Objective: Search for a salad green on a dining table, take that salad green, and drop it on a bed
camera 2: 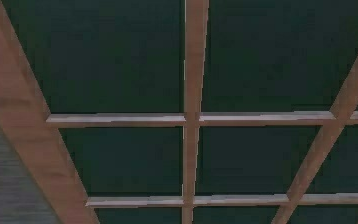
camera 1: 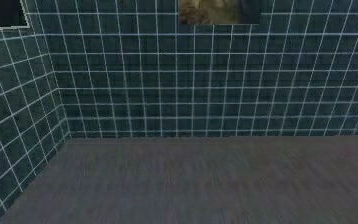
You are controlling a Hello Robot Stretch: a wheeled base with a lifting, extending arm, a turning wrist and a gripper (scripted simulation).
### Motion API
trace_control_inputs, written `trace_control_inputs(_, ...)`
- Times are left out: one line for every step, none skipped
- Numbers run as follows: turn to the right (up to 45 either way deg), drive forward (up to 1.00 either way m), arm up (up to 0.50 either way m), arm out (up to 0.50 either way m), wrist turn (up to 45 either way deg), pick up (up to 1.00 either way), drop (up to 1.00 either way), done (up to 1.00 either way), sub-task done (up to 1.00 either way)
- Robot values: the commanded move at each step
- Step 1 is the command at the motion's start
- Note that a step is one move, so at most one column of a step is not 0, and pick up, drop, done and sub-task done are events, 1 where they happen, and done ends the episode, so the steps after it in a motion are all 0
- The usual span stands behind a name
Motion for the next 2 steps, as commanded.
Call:
trace_control_inputs(0.0, 0.30, 0.00, 0.00, 0.0, 0.00, 0.00, 0.00, 0.00)
trace_control_inputs(0.0, 0.75, 0.00, 0.00, 0.0, 0.00, 0.00, 0.00, 0.00)
